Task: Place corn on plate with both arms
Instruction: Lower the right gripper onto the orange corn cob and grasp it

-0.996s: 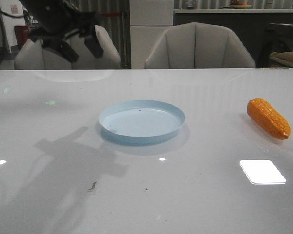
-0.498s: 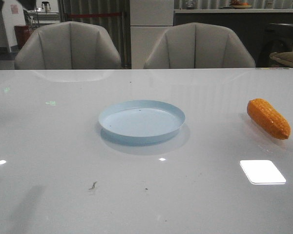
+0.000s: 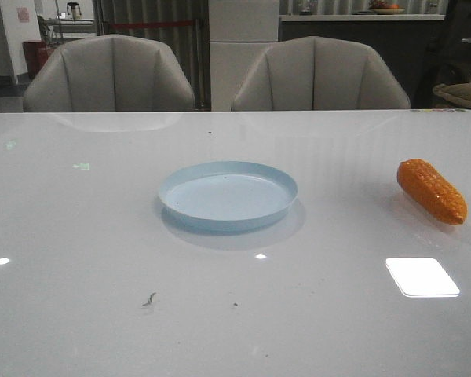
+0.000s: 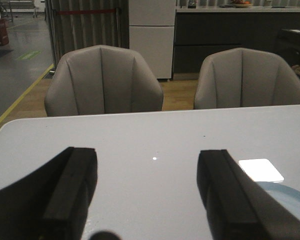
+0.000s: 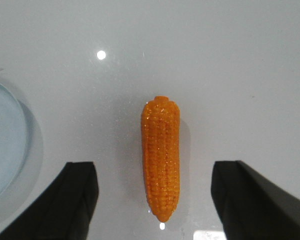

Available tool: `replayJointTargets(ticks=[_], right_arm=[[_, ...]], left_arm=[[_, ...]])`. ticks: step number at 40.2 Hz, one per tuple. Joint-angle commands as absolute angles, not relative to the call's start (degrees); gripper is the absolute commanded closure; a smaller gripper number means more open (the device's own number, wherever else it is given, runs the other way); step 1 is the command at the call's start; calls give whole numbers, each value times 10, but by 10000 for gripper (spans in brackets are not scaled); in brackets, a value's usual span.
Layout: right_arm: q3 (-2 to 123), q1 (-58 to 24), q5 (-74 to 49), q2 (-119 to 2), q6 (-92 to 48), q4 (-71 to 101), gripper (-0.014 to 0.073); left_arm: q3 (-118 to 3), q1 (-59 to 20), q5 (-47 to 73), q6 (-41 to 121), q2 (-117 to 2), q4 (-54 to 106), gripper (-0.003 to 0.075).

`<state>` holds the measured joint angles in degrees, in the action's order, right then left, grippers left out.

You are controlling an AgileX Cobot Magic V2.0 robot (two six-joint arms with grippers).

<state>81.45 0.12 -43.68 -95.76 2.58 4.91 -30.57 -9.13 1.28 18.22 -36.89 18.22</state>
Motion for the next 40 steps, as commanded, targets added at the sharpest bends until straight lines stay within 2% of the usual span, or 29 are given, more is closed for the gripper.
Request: replayJointTargets(ticks=[1, 13, 31, 35, 40], right_arm=[[863, 5, -437, -993, 24, 50, 11], [882, 3, -428, -1100, 13, 57, 11], [882, 3, -402, -1165, 0, 59, 22], [882, 3, -400, -1166, 0, 59, 102], [894, 3, -399, -1166, -6, 59, 268]], left_arm=[[-319, -90, 41, 184, -343, 185, 229], [-319, -90, 76, 184, -359, 185, 229], [-319, -90, 75, 184, -380, 185, 229], [-319, -90, 75, 184, -380, 185, 229], [-319, -90, 74, 184, -380, 185, 229]])
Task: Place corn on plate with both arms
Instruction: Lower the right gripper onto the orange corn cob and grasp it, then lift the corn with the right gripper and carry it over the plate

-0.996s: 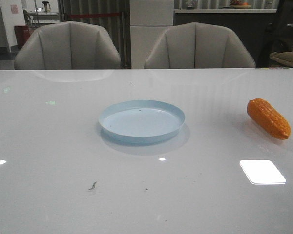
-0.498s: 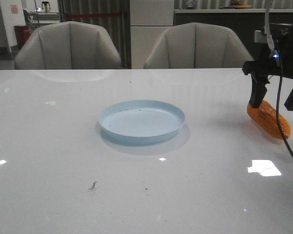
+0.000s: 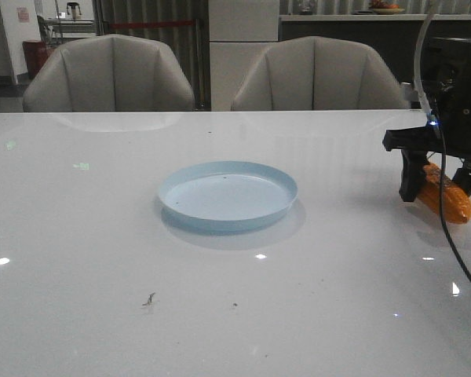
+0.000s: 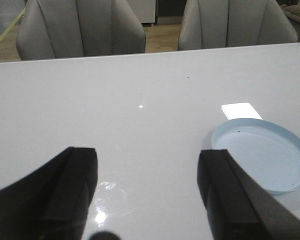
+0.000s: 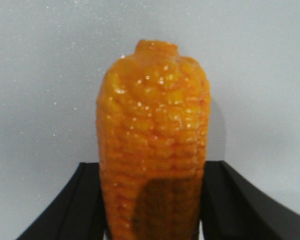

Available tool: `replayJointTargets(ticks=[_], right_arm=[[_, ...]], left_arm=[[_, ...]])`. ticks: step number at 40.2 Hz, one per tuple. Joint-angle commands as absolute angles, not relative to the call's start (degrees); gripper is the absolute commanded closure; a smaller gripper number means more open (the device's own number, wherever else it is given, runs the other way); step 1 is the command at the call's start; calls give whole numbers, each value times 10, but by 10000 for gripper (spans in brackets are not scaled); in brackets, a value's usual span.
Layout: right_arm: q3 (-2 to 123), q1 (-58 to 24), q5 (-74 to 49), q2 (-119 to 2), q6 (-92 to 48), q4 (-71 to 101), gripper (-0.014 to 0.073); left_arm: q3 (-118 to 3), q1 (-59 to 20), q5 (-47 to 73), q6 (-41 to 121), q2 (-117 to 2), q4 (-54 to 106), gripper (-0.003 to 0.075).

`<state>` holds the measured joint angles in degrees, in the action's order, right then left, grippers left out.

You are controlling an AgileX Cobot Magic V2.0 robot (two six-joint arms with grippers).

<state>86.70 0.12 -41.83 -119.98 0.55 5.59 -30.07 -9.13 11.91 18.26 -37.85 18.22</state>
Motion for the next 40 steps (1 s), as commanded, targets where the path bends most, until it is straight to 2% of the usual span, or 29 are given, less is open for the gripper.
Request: replayJointTargets(ticks=[1, 3, 12, 22, 40], right_arm=[[899, 3, -401, -1166, -7, 59, 289], [916, 3, -410, -1166, -10, 59, 315], [1051, -17, -482, -1166, -24, 60, 316], [1205, -91, -542, -1166, -51, 62, 316], [1220, -238, -561, -1231, -51, 66, 316]], left_arm=[[-319, -90, 73, 184, -380, 185, 229], [-319, -90, 70, 184, -380, 185, 229], [-319, -90, 35, 184, -380, 185, 229], [-319, -90, 14, 184, -380, 185, 229], [-319, -90, 12, 184, -380, 185, 229]])
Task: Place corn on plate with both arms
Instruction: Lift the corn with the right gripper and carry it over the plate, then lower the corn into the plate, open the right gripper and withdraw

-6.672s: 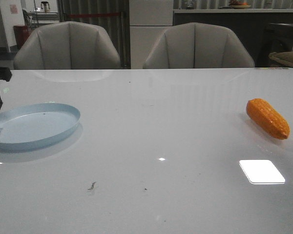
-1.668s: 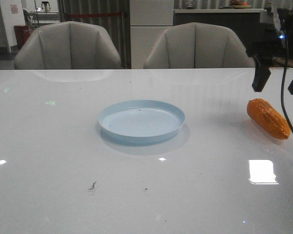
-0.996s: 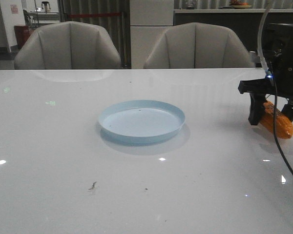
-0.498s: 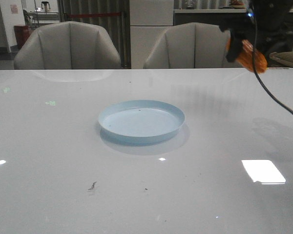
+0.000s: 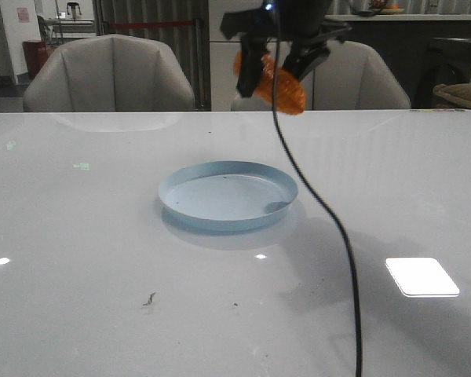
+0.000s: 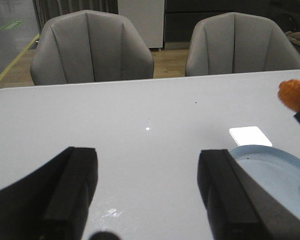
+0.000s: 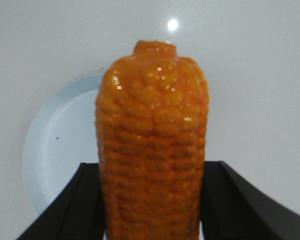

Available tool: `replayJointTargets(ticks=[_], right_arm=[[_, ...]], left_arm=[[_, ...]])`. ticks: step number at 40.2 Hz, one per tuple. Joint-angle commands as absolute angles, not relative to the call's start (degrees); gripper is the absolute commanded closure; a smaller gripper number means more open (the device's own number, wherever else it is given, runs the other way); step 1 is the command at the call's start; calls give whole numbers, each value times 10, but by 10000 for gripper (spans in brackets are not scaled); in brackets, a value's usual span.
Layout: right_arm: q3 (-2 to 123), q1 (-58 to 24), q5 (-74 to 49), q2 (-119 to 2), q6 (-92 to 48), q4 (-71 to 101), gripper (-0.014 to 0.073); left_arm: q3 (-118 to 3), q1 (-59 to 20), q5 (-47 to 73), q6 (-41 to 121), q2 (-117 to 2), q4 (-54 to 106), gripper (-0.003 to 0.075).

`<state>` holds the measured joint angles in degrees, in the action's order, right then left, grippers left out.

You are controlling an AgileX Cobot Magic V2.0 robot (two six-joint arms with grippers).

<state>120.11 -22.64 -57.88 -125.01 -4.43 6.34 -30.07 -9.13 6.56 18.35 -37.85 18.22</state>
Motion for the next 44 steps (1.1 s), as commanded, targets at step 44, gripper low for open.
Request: replayJointTargets(ticks=[44], right_arm=[[1282, -255, -571, -1331, -51, 135, 12]], left_arm=[[-319, -90, 12, 184, -380, 185, 229]])
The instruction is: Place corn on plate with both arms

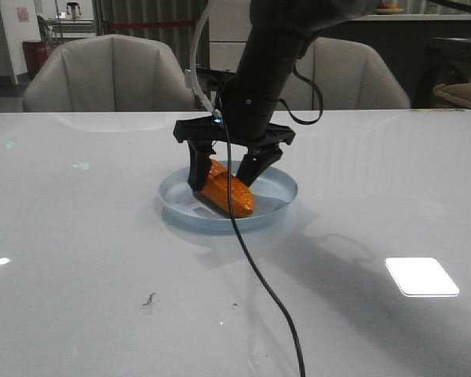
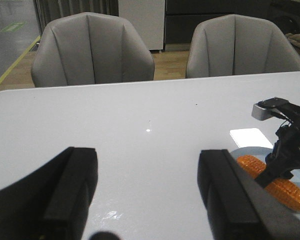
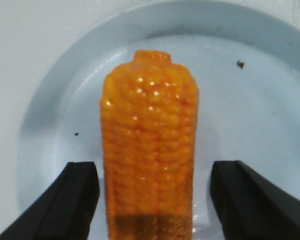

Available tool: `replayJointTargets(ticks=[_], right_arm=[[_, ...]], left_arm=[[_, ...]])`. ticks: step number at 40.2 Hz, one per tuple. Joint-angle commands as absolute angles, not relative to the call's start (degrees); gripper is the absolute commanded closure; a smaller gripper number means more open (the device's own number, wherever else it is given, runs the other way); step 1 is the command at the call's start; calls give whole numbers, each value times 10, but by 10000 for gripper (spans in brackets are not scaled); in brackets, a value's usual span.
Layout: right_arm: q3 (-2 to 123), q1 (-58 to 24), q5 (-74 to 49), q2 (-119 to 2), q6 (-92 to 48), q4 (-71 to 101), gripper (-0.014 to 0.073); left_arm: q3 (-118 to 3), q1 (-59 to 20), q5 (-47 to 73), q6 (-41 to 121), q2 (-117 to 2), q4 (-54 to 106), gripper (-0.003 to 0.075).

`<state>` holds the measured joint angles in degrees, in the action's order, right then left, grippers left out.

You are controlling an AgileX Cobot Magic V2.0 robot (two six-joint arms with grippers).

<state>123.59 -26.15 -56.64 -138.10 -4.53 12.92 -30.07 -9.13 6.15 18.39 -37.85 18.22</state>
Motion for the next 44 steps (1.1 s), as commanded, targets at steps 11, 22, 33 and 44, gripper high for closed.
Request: replayJointTargets(ticks=[11, 22, 33, 44], right_arm=[[1381, -228, -646, -1279, -51, 130, 12], [1386, -169, -746, -1180, -51, 117, 12], [1369, -113, -758, -1047, -77, 117, 12], [1184, -55, -696, -856, -80, 115, 12]], left_arm=[[-319, -90, 12, 184, -380, 185, 229], [-319, -90, 15, 184, -380, 185, 229], [-319, -90, 16, 184, -380, 185, 229], [-319, -90, 16, 184, -380, 185, 229]])
